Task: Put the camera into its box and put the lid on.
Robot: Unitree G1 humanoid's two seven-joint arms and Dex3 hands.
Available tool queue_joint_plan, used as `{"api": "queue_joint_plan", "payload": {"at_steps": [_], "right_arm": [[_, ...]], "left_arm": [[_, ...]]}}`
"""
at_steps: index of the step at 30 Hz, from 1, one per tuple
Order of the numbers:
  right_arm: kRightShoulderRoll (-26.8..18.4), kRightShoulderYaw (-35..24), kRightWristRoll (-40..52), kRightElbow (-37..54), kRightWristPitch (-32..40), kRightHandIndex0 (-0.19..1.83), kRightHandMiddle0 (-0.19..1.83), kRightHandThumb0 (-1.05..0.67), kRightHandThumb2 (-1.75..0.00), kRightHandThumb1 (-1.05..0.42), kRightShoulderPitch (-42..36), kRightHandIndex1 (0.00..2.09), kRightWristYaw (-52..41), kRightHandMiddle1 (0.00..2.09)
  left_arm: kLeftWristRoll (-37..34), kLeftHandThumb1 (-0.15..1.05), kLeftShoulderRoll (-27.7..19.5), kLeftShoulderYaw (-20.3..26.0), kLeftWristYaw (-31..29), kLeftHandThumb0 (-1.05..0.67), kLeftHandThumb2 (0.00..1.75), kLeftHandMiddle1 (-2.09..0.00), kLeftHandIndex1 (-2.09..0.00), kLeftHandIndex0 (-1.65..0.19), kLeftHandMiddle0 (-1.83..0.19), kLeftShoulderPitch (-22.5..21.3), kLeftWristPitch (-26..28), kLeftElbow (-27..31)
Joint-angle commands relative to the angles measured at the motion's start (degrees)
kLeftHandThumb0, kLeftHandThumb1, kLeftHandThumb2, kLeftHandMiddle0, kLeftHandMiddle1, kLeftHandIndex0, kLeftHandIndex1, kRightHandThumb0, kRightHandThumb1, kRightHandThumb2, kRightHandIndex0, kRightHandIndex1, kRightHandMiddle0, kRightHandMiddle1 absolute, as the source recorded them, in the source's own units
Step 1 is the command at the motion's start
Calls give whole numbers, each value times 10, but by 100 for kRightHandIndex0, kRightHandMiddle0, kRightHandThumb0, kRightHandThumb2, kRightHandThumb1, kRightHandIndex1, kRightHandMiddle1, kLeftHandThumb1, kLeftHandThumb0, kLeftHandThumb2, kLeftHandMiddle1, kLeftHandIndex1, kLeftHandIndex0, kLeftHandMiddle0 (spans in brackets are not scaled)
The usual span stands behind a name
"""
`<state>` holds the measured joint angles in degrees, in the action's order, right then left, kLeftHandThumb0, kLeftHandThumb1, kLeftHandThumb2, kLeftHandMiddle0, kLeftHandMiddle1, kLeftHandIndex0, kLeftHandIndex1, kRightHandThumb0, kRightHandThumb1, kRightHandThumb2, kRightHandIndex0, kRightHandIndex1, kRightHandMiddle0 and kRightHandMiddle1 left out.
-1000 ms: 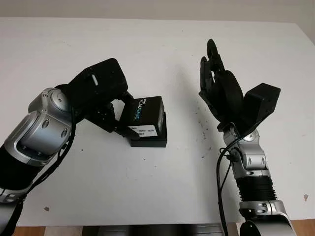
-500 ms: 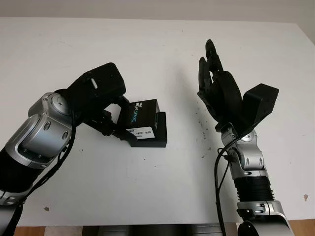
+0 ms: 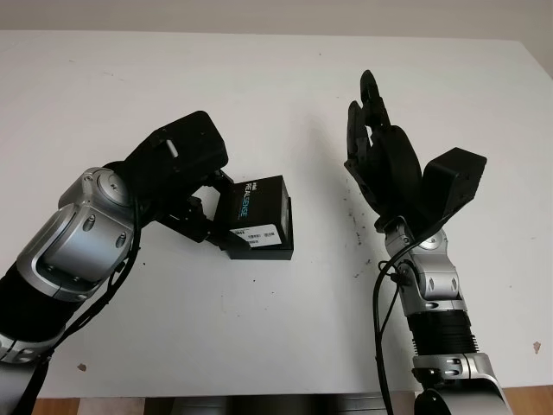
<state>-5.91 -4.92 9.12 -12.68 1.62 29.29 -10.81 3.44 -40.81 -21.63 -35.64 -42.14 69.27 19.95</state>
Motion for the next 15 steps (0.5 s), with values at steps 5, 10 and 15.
{"api": "queue_joint_plan", "payload": {"at_steps": [5, 10, 15], "right_arm": [[4, 0, 4, 10, 0, -19, -19, -67, -69, -105, -4, 0, 1, 0], [5, 0, 4, 10, -1, -19, -19, -66, -70, -105, -4, 0, 4, 0], [4, 0, 5, 7, -3, -19, -19, -67, -69, -105, -4, 0, 2, 0]], "left_arm": [[-11, 105, 13, -8, 7, -35, 23, -209, -202, -28, -49, 10, -14, 13], [-23, 105, 24, -1, 15, -40, 20, -209, -193, -29, -38, 17, -5, 17], [-27, 105, 10, -34, 5, -49, 24, -197, -198, 3, 0, 1, 17, 35]]}}
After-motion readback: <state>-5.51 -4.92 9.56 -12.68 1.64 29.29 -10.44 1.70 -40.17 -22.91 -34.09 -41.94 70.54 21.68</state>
